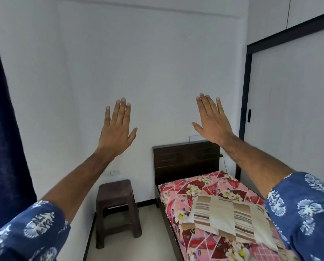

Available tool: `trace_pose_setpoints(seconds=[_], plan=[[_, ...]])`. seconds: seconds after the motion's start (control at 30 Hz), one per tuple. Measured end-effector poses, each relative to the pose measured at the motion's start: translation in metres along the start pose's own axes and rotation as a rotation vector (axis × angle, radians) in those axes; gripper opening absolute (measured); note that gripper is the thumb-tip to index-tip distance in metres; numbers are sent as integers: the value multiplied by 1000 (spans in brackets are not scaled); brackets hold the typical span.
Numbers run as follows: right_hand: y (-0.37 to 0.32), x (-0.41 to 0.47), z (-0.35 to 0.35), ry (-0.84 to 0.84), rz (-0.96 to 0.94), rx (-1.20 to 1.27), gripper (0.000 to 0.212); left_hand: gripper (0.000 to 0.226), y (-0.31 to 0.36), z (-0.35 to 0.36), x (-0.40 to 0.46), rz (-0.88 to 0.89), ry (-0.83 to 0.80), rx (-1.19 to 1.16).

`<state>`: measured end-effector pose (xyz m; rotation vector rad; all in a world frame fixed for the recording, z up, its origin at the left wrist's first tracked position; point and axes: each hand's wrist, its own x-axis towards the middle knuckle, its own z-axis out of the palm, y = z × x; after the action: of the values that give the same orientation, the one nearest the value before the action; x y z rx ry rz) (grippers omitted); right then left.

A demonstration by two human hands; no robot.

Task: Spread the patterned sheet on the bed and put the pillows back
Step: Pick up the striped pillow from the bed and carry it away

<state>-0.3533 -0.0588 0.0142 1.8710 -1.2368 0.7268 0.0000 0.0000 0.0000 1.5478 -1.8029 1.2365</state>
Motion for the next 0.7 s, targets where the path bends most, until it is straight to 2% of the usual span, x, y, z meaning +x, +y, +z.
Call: trace_pose_setpoints(seconds=[0.47, 0.7], plan=[[46, -171, 91, -389, 5, 22, 90, 75, 178, 73, -84, 94, -232, -143], [42, -239, 142, -545, 28, 74, 91, 81, 233, 117, -119, 142, -360, -229]])
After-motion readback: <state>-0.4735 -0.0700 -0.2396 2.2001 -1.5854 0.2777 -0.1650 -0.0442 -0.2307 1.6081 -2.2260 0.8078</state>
